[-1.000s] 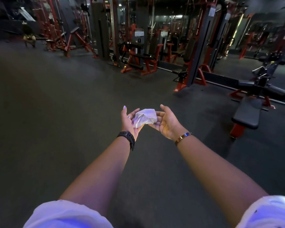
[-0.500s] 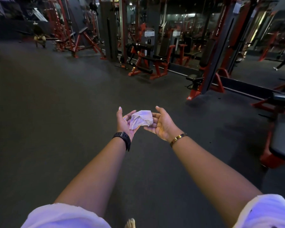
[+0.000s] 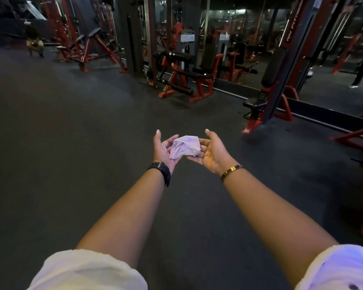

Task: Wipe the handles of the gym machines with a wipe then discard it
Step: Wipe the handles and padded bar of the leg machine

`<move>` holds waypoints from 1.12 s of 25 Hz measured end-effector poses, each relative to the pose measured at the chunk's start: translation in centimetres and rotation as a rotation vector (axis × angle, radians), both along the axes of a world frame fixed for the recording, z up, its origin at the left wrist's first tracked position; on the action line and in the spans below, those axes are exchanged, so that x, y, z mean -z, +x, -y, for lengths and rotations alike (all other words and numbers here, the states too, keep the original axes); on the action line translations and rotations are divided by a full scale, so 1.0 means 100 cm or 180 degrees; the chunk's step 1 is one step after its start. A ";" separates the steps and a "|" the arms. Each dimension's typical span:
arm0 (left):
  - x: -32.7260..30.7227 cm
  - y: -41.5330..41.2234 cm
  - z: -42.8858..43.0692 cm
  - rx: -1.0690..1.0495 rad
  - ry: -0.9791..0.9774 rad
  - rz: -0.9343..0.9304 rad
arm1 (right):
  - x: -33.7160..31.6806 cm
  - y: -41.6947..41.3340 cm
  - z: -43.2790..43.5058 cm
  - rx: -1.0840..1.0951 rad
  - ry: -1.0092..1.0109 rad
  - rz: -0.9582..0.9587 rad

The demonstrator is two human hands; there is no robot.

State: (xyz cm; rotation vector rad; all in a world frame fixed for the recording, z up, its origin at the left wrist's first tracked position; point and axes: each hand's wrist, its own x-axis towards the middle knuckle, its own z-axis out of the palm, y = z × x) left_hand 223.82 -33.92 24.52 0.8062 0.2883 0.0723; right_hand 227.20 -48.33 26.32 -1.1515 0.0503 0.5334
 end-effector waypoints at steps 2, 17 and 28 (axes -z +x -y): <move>0.004 0.062 -0.010 -0.0015 0.0039 0.0011 | 0.006 0.060 -0.012 0.0022 0.0044 -0.0029; 0.020 0.507 -0.097 -0.0175 0.0196 -0.0186 | 0.017 0.514 -0.098 -0.0212 0.0161 -0.0173; 0.023 0.843 -0.181 0.0071 0.0231 -0.0271 | 0.025 0.839 -0.181 0.0053 0.0234 -0.0260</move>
